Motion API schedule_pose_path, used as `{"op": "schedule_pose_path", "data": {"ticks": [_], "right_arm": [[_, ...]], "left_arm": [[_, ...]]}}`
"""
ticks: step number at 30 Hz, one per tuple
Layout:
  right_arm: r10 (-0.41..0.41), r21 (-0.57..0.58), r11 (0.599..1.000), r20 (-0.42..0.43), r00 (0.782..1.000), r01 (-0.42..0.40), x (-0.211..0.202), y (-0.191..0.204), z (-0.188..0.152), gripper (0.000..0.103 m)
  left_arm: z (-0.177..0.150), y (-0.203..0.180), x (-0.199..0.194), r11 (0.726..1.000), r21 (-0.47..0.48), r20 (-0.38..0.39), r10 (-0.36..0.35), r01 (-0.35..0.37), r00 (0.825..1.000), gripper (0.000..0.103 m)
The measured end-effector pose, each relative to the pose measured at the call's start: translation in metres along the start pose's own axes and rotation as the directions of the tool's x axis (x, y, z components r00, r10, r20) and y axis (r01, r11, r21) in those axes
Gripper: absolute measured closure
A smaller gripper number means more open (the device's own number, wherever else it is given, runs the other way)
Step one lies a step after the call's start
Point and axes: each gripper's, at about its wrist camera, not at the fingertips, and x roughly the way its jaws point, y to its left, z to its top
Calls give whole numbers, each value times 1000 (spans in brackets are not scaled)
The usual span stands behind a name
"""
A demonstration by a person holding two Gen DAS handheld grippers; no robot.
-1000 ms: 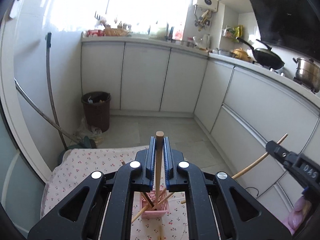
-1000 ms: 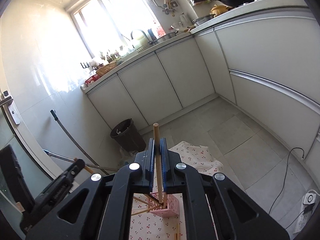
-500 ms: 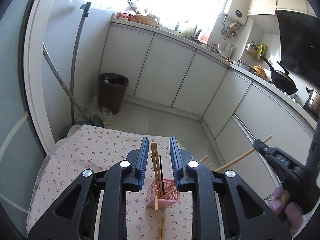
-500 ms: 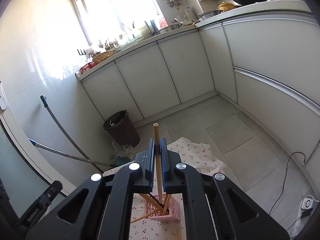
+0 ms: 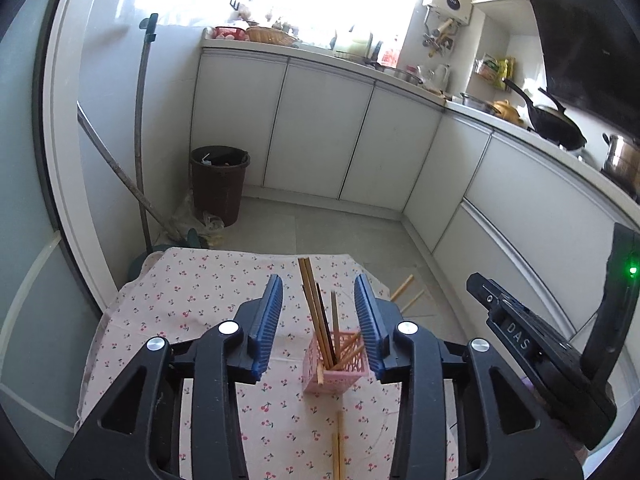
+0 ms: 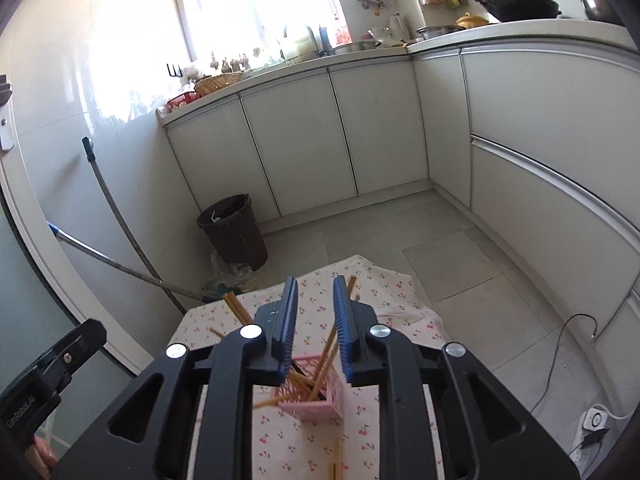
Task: Organize utensils
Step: 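Lower the left gripper to the last chopsticks and close on one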
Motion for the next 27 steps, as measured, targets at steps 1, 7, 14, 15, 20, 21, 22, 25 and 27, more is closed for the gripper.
{"op": "schedule_pose_path", "data": {"ticks": [1, 7, 14, 15, 20, 21, 22, 25, 27], "right_arm": [[-1, -7, 1000, -2, 1000, 1, -5, -2, -4, 76], [-34, -48, 998, -30, 999, 32, -28, -12, -40, 68], [-82, -56, 995, -106, 991, 77, -36, -31, -76, 52], [-90, -59, 995, -114, 989, 84, -37, -33, -80, 52], [-133, -69, 990, -128, 983, 125, -48, -44, -98, 47], [-140, -71, 989, -133, 981, 132, -49, -46, -102, 45], [-147, -74, 988, -137, 980, 137, -50, -48, -106, 43], [-166, -71, 985, -158, 973, 157, -52, -55, -117, 39], [-179, -69, 983, -164, 970, 170, -52, -59, -121, 34]], "left_arm": [[-3, -2, 0, 1000, 6, -6, 1, 0, 1000, 64], [-36, -12, 6, 999, 46, -80, 8, -5, 997, 56], [-73, -20, 12, 995, 102, -143, 34, -19, 989, 40], [-77, -21, 12, 994, 108, -151, 37, -21, 988, 39], [-97, -22, 12, 994, 110, -187, 38, -17, 982, 33], [-100, -22, 11, 993, 112, -187, 40, -19, 982, 29], [-103, -23, 10, 993, 114, -185, 42, -21, 982, 27], [-109, -23, 8, 993, 118, -180, 52, -31, 982, 20], [-111, -23, 8, 992, 119, -184, 57, -35, 981, 17]]}}
